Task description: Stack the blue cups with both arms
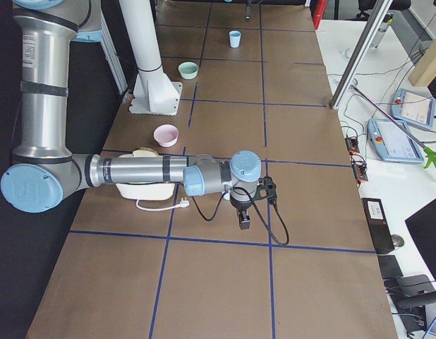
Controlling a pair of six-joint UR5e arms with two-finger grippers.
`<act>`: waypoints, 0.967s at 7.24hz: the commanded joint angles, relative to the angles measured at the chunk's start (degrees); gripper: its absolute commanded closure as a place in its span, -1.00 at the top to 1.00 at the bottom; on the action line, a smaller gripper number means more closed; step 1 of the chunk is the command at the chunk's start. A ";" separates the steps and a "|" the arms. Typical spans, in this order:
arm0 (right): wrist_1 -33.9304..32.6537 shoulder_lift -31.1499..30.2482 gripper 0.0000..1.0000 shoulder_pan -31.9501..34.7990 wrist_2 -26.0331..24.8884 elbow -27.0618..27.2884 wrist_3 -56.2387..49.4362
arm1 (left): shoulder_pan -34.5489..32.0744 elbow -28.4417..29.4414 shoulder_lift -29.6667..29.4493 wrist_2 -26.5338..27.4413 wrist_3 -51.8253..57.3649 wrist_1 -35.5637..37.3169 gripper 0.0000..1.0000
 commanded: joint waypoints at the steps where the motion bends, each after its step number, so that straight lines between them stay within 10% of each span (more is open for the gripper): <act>1: 0.01 0.19 1.00 -0.73 0.40 -0.03 0.01 | 3.46 -3.65 4.24 -0.17 -8.02 -5.91 1.00; 6: -0.08 0.28 1.00 -1.18 0.93 -0.38 0.36 | 9.09 -3.51 5.50 -0.08 -9.17 -6.18 0.98; 7: -0.17 0.28 1.00 -1.18 1.02 -0.90 0.36 | 9.27 -3.24 5.50 -0.08 -9.34 -6.18 0.41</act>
